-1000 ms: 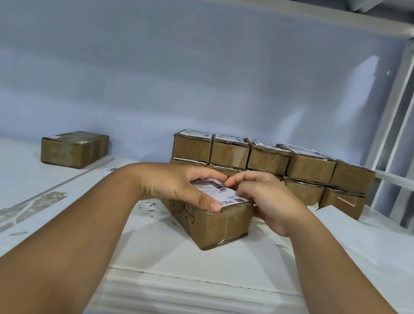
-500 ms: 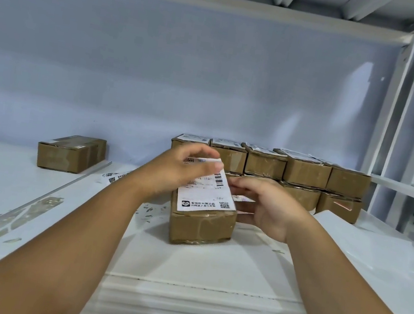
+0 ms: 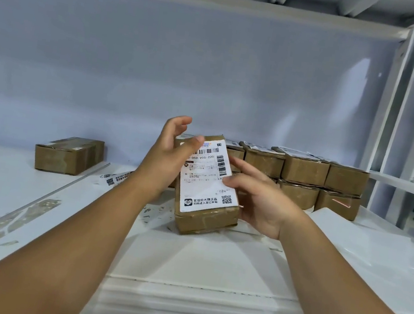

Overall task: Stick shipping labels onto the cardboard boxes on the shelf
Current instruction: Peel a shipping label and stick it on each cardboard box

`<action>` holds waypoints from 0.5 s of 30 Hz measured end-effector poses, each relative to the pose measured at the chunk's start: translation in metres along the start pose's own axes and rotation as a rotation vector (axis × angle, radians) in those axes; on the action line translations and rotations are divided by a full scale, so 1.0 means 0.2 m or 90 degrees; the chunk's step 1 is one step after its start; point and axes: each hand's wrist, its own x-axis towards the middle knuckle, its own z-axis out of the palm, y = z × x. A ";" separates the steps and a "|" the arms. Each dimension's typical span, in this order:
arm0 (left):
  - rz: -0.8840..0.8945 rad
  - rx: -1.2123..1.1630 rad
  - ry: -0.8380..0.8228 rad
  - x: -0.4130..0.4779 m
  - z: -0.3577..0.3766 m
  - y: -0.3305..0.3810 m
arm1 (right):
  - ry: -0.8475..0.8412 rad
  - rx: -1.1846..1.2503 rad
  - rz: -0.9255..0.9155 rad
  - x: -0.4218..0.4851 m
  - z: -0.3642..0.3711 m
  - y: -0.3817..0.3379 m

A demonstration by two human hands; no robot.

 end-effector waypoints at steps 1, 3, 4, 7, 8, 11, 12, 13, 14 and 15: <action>-0.008 0.024 0.035 0.01 0.00 -0.01 | 0.014 0.003 -0.008 0.01 0.00 0.00; -0.024 0.149 0.129 0.01 -0.02 -0.03 | 0.033 0.000 -0.016 0.02 -0.01 0.00; -0.028 0.274 0.171 0.01 -0.03 -0.05 | 0.037 -0.004 -0.017 0.02 -0.01 0.00; -0.057 0.700 0.160 0.02 -0.10 -0.15 | 0.043 -0.012 -0.016 0.03 -0.02 0.01; -0.103 0.782 0.110 0.01 -0.11 -0.19 | 0.044 -0.015 -0.012 0.03 -0.01 0.02; -0.242 0.829 -0.032 0.01 -0.14 -0.27 | 0.046 -0.028 -0.018 0.02 -0.01 0.02; -0.270 0.829 -0.068 0.00 -0.15 -0.30 | 0.049 -0.032 -0.018 0.02 0.00 0.02; -0.290 0.833 -0.098 0.00 -0.15 -0.32 | 0.051 -0.034 -0.019 0.02 0.00 0.02; -0.305 0.836 -0.117 -0.01 -0.15 -0.32 | 0.051 -0.033 -0.019 0.01 0.00 0.01; -0.314 0.839 -0.129 -0.02 -0.15 -0.31 | 0.050 -0.030 -0.020 0.01 0.00 0.01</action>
